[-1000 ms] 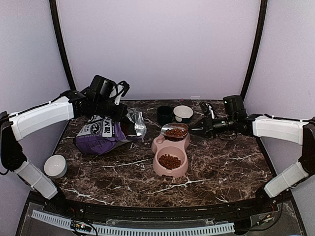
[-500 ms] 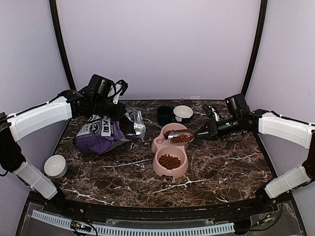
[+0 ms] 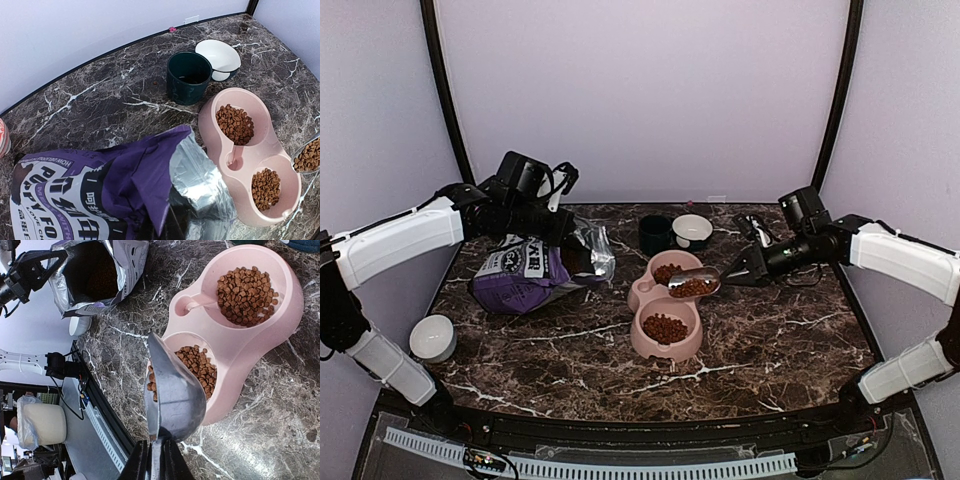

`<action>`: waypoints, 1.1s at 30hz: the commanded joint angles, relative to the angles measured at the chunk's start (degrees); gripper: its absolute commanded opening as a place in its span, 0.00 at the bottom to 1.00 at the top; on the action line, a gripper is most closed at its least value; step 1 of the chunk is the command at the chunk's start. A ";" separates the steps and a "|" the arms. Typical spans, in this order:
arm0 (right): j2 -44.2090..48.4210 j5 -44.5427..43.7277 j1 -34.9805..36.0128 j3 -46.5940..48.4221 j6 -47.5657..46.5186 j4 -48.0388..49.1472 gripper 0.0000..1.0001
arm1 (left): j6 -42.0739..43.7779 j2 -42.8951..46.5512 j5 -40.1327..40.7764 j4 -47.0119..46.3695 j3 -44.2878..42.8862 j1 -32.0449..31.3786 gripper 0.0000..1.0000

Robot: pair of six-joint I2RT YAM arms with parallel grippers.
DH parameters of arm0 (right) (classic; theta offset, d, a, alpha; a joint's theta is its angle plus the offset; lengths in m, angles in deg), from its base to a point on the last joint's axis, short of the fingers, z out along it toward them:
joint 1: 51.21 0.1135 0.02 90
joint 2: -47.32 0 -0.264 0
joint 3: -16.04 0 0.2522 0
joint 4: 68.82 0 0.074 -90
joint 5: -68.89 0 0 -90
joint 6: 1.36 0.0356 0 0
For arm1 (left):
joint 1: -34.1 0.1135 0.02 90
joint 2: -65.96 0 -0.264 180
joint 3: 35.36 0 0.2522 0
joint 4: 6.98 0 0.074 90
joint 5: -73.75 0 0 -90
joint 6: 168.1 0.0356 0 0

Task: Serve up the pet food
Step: Place the pet food in the pet food bowl.

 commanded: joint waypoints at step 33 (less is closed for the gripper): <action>-1.05 -0.49 -0.09 6.36 -3.62 -4.62 0.00 | 0.97 4.46 1.37 -4.41 -0.11 -0.27 0.00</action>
